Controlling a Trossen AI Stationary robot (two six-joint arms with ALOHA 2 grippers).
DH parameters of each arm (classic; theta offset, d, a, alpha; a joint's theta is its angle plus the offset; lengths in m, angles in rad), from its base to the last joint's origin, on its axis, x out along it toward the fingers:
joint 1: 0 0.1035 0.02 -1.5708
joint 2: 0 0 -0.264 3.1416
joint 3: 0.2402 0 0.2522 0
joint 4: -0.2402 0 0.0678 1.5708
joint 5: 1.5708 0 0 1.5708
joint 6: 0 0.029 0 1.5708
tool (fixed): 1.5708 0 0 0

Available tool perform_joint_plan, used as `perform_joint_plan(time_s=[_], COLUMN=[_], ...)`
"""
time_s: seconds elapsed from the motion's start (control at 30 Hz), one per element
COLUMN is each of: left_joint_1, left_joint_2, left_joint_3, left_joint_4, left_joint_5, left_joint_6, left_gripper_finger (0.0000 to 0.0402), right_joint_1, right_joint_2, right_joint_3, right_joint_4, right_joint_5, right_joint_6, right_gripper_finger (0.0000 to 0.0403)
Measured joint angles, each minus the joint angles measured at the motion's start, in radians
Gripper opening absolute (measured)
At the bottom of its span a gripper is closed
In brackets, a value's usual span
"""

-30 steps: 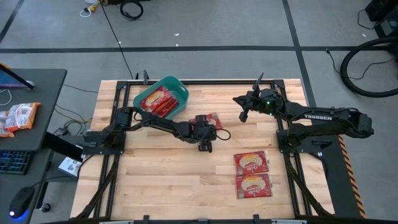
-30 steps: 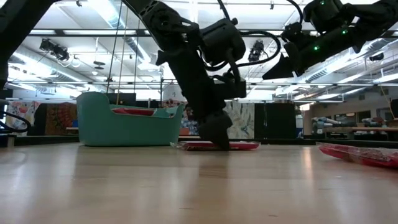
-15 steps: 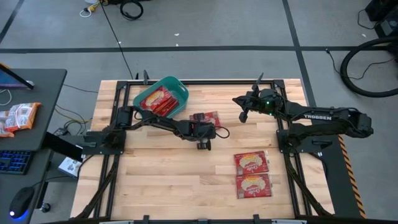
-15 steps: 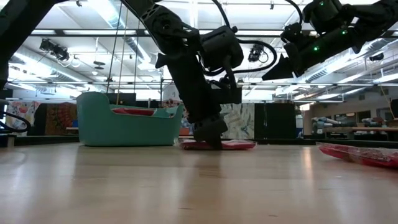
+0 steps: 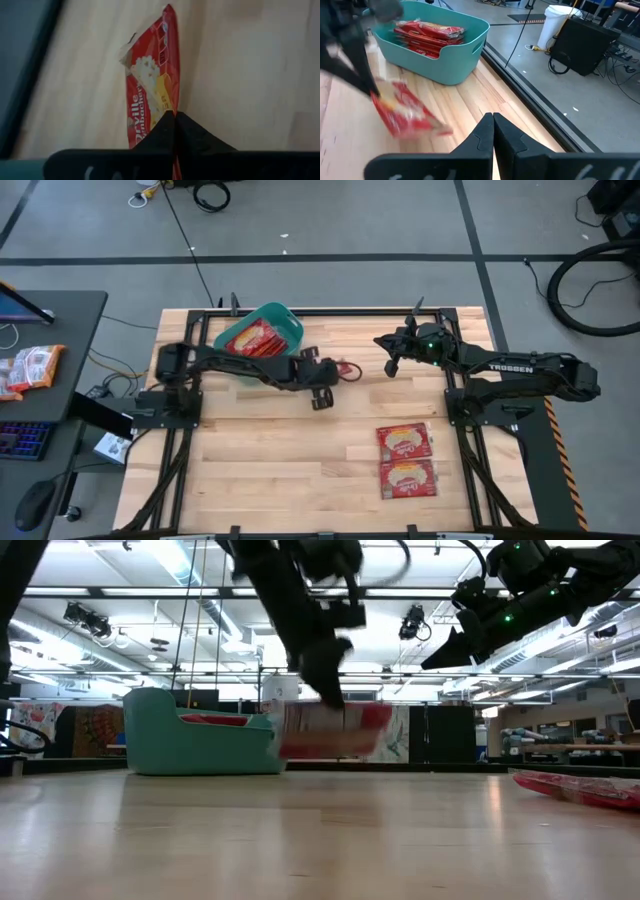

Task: Sort popcorn bags into baskets
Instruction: Put the popcorn bag into the bin

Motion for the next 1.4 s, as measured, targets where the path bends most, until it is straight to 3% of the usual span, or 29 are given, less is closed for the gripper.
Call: perform_joint_plan(time_s=[0.37,0.57,0.93,1.13,1.4], left_joint_1=[-0.017,0.012,0.168,0.246,0.249], left_joint_2=[-0.272,-0.333,-0.406,-0.454,-0.46], left_joint_3=[0.003,-0.026,-0.298,-0.413,-0.402], left_joint_4=[-0.287,-0.488,-0.429,-0.284,-0.305], left_joint_5=[-0.242,-0.411,-0.413,-0.38,-0.36], left_joint_6=[-0.129,-0.23,-0.201,-0.092,-0.081], left_gripper_finger=[0.0007,0.0007,0.0007,0.0008,0.0091], right_joint_1=[0.0,0.002,0.009,0.009,0.009], right_joint_2=[0.0,0.0,0.001,0.002,0.002], right_joint_3=[0.0,0.0,0.001,0.001,0.001], right_joint_4=[0.0,0.005,0.007,0.01,0.007], right_joint_5=[0.0,0.0,-0.003,-0.003,-0.002], right_joint_6=[0.0,0.0,0.001,0.001,0.001], right_gripper_finger=[0.0007,0.0007,0.0007,0.0007,0.0007])
